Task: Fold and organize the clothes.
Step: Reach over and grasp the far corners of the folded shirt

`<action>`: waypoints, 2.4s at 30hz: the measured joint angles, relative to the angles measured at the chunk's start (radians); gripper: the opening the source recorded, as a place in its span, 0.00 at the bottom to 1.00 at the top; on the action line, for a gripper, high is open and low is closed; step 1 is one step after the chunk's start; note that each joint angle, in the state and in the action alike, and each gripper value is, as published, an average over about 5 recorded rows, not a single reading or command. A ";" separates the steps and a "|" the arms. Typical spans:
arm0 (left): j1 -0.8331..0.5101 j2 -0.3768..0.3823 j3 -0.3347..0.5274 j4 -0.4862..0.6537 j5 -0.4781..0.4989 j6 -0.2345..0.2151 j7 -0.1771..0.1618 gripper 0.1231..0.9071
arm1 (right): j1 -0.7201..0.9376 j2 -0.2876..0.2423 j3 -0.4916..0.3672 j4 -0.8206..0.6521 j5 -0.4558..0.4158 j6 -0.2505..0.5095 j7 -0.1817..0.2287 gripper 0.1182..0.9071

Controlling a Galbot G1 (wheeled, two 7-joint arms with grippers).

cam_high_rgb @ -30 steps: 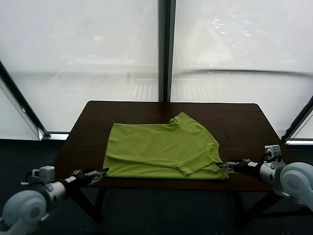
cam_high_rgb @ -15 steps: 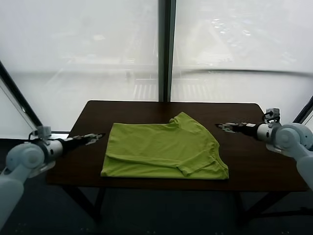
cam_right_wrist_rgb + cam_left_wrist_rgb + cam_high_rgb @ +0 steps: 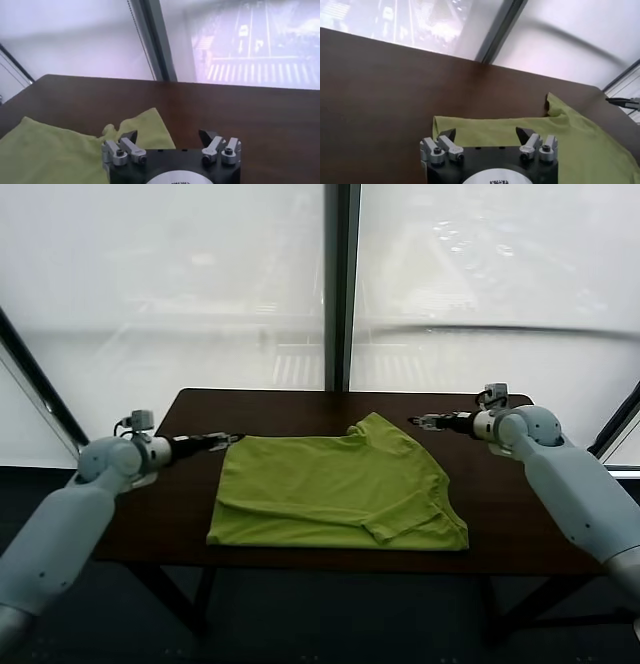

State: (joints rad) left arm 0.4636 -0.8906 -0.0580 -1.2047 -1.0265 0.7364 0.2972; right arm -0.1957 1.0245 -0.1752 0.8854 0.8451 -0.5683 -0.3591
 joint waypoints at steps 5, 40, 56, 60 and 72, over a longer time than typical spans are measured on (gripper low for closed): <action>-0.020 -0.033 0.020 0.066 0.044 -0.004 0.041 1.00 | -0.001 0.024 0.002 -0.025 -0.015 0.007 0.001 0.99; -0.109 -0.117 0.061 0.265 0.219 -0.220 0.128 1.00 | 0.007 0.115 0.038 -0.112 -0.057 0.023 0.024 0.92; -0.116 -0.120 0.053 0.308 0.178 -0.189 0.079 0.99 | 0.007 0.122 0.040 -0.121 -0.062 0.023 0.038 0.85; -0.109 -0.124 0.043 0.306 0.182 -0.185 0.079 0.96 | 0.005 0.123 0.041 -0.122 -0.062 0.023 0.044 0.71; -0.092 -0.128 0.016 0.299 0.185 -0.177 0.073 0.73 | 0.002 0.128 0.044 -0.132 -0.081 0.029 0.045 0.35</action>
State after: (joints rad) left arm 0.3713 -1.0189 -0.0424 -0.9052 -0.8420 0.5594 0.3699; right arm -0.1937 1.1522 -0.1316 0.7534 0.7645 -0.5390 -0.3136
